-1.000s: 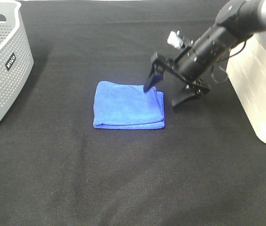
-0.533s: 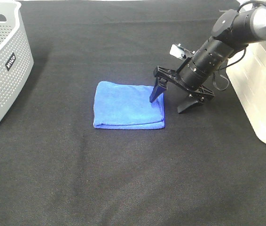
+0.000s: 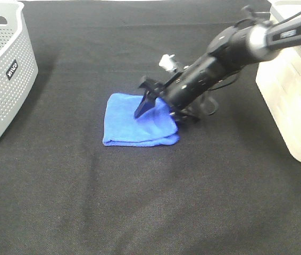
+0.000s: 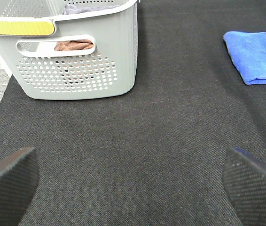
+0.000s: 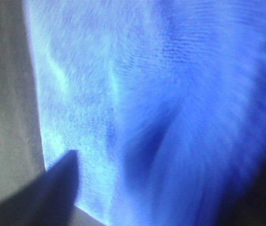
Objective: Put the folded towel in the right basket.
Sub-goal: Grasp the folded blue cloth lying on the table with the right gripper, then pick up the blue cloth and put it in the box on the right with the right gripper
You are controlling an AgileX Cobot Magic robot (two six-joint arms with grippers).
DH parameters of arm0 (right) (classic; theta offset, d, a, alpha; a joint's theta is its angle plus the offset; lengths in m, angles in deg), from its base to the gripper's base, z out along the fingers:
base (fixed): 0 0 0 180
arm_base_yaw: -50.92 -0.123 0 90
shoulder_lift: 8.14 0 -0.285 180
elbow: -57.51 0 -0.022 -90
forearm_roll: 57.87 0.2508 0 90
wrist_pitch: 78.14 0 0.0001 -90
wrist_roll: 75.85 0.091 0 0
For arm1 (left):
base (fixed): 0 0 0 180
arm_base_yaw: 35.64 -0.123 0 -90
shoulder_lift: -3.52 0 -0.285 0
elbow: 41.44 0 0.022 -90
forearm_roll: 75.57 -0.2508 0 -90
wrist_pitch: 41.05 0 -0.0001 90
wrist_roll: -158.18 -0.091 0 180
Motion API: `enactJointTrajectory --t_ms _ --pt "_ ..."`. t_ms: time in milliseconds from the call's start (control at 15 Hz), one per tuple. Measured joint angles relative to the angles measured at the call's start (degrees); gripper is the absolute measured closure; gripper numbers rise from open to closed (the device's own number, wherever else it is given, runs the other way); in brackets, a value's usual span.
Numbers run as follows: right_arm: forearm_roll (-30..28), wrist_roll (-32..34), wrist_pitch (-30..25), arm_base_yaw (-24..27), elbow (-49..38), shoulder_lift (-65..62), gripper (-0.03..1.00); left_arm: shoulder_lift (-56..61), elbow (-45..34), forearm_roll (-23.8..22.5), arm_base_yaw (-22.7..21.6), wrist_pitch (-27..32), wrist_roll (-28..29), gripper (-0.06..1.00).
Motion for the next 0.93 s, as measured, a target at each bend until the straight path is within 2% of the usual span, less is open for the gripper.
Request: enactJointTrajectory --t_ms 133,200,267,400,467,600,667,733,933 --pt "0.00 -0.69 0.40 -0.52 -0.11 0.57 0.69 0.00 0.00 0.00 0.00 0.00 0.00 -0.04" --pt "-0.52 -1.55 0.11 -0.52 0.00 0.57 0.79 0.00 0.00 0.00 0.00 0.00 0.00 -0.04" --pt "-1.43 -2.29 -0.52 -0.52 0.57 0.52 0.78 0.00 0.00 0.00 0.00 0.00 0.00 -0.04" --pt "-7.56 -3.50 -6.70 -0.52 4.35 -0.86 0.78 0.00 0.00 0.00 0.00 0.00 0.00 -0.04" --pt "-7.56 -3.50 -6.70 -0.52 4.35 -0.86 0.78 0.00 0.00 0.00 0.00 0.00 0.00 -0.04" --pt "-12.32 -3.27 -15.07 -0.34 11.69 -4.76 0.78 0.00 0.00 0.00 0.00 0.00 0.00 -0.04" --pt "-13.46 -1.72 -21.08 1.03 18.62 -7.51 0.78 0.00 0.00 0.00 0.00 0.00 0.00 -0.04" --pt "-13.64 -0.52 -23.55 2.75 23.03 -9.17 0.78 0.00 0.00 0.00 0.00 0.00 0.00 -0.04" --pt "-14.32 4.07 -24.58 11.46 31.51 -15.87 0.78 0.00 0.00 0.00 0.00 0.00 0.00 -0.04"
